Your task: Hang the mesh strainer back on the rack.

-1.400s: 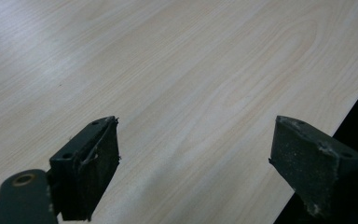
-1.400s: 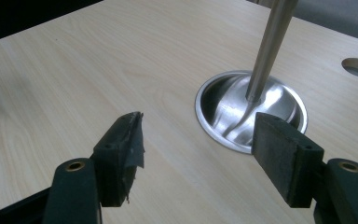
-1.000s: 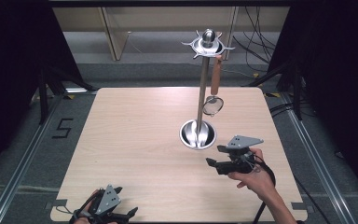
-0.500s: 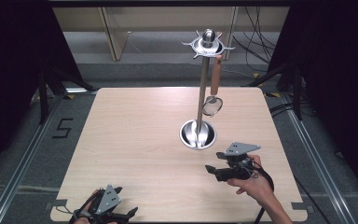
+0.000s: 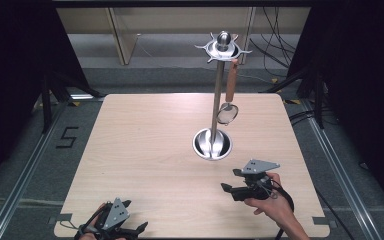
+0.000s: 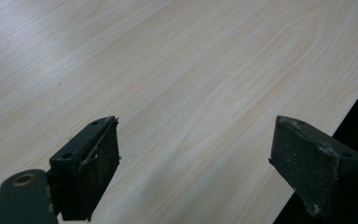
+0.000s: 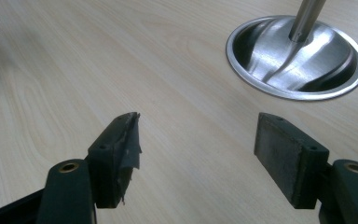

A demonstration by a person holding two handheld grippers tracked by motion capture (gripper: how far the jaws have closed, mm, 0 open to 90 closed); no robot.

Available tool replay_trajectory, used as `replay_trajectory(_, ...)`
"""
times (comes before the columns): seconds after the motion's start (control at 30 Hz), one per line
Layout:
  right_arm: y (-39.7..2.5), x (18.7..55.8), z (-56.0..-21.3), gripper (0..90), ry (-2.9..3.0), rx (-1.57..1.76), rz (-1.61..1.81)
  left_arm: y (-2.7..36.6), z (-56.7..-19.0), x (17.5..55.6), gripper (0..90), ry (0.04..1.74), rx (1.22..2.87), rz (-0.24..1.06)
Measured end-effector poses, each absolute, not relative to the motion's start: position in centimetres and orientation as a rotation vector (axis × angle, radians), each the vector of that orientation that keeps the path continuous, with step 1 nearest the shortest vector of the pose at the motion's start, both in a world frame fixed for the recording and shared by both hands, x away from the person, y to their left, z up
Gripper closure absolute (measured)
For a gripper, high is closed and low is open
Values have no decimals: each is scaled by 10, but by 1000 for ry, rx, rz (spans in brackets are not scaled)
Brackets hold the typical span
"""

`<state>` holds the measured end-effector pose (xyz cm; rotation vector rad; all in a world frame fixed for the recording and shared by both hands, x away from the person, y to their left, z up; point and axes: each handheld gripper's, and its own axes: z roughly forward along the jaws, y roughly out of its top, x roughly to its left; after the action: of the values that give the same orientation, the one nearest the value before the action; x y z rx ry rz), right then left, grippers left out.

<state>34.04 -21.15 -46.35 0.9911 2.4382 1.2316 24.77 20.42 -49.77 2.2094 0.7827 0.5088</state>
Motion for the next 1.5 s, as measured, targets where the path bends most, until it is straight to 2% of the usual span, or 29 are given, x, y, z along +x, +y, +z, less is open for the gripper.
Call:
replay_trajectory(0.83, -228, 313, -486, 312, 2460, 1036, 1238, 204, -498, 247, 148, 798, 2210, 505)
replay_trajectory(1.5, -229, 301, -488, 311, 2468, 997, 1230, 204, -498, 248, 148, 799, 2208, 509)
